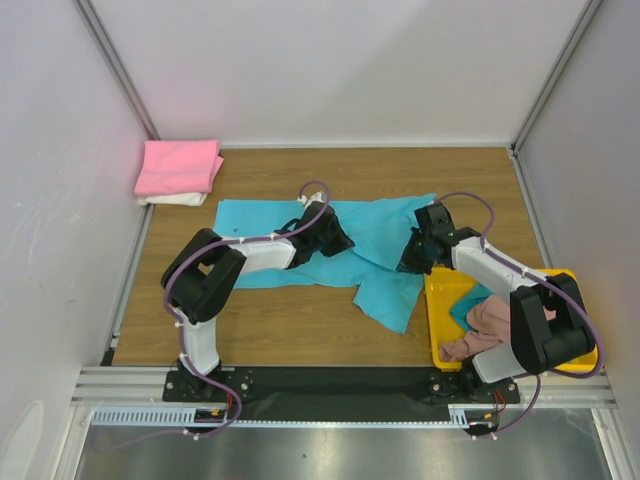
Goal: Fold and stack the t-shirts
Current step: Fold the tshirt
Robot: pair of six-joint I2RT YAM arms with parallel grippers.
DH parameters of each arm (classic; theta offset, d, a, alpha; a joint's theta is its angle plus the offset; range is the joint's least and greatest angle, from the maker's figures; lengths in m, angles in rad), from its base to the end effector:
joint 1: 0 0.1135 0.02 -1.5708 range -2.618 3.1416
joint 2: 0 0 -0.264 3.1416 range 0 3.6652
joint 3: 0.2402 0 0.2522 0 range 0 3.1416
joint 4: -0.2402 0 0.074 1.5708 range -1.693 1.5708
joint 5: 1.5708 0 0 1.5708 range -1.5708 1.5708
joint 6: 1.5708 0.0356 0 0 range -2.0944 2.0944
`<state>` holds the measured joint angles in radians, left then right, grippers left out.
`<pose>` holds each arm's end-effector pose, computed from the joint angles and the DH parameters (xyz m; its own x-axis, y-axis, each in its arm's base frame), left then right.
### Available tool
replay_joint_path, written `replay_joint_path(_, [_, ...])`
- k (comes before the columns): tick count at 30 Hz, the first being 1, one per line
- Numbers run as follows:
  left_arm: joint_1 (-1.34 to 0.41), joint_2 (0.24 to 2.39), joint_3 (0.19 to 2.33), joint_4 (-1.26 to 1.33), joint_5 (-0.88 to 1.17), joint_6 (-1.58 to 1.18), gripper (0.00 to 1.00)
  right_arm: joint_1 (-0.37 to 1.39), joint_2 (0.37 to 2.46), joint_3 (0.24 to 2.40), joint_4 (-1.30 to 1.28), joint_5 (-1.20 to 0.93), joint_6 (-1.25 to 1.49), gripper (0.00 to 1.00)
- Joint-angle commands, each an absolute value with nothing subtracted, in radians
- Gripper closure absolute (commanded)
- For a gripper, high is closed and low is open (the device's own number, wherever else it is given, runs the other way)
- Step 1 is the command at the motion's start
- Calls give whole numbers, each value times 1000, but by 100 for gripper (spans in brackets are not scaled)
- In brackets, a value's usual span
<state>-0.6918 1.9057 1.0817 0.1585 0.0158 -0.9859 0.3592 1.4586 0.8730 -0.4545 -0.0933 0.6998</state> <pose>0.3103 -0.2578 0.1562 -0.8023 -0.4179 -0.4262 -0.0390 0.7492 -0.6612 0.2639 0.1026 0.1961 -0.8715 0.3578 -0.3354 0.2185 0.8956 0.3874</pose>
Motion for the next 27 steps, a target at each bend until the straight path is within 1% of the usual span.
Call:
replay_joint_path(1, [-703, 1836, 1069, 179, 37, -1005, 100, 348, 1419, 908, -505, -74, 681, 100])
replay_joint_path(12, [-716, 1841, 1049, 183, 67, -1023, 100, 313, 1404, 896, -538, -64, 643, 100])
replay_joint_path(19, [-719, 1853, 1046, 173, 80, -1019, 99, 307, 1445, 897, -535, -83, 621, 100])
replay_joint_path(21, [-721, 1850, 1051, 166, 81, -1012, 96, 305, 1457, 903, -538, -89, 612, 98])
replay_joint_path(22, [-721, 1848, 1057, 161, 83, -1002, 93, 305, 1460, 911, -545, -92, 609, 93])
replay_joint_path(23, [-721, 1845, 1063, 144, 80, -996, 86, 305, 1462, 920, -551, -95, 601, 81])
replay_joint_path(24, [-721, 1835, 1069, 131, 78, -991, 82, 305, 1465, 931, -558, -94, 591, 77])
replay_joint_path(25, [-719, 1827, 1086, 102, 72, -973, 73, 304, 1466, 961, -580, -100, 585, 73])
replay_joint_path(26, [-718, 1815, 1097, 82, 66, -962, 67, 302, 1466, 982, -594, -98, 577, 67])
replay_joint_path(27, [-718, 1789, 1109, 57, 42, -948, 59, 302, 1473, 1001, -624, -101, 554, 66])
